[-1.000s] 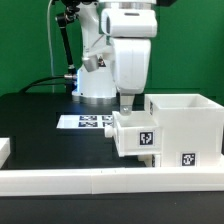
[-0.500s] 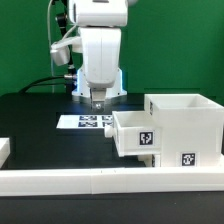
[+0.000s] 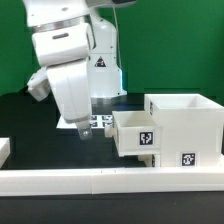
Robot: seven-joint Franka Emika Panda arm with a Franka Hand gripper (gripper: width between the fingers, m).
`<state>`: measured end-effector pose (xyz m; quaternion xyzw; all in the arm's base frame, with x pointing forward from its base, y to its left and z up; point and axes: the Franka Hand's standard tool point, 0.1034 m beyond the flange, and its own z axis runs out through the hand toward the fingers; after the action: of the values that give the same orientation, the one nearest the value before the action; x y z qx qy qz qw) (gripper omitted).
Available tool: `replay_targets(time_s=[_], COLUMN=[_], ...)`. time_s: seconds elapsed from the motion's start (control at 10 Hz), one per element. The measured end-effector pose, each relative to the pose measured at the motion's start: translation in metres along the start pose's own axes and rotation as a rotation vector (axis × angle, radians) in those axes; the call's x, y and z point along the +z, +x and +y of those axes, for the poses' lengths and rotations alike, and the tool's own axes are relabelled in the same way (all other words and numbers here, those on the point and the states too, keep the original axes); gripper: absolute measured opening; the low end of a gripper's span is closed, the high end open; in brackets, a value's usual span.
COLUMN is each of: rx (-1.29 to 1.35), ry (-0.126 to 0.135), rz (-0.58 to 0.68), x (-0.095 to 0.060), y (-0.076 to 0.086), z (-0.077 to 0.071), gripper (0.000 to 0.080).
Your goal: Assemble drawer
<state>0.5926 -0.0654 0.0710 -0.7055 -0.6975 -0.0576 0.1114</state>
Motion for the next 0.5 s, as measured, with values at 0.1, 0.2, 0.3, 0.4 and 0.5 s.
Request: replay_targets(time_s=[0.1, 0.2, 0.3, 0.4, 0.5], rx=[0.004, 0.029, 0.029, 0.027, 0.016], ry=[0.001, 0.000, -0.009, -0.016, -0.011], rz=[0.012, 0.011, 0.013, 0.017, 0.024], x=[0.003, 0.005, 0.007, 0.010, 0.013], y=[0.001, 0.011, 0.022, 0.034, 0.046], z=[0.000, 0.002, 0.005, 0.005, 0.001], gripper=[0.0649, 0.0649, 0.0649, 0.0649, 0.0649])
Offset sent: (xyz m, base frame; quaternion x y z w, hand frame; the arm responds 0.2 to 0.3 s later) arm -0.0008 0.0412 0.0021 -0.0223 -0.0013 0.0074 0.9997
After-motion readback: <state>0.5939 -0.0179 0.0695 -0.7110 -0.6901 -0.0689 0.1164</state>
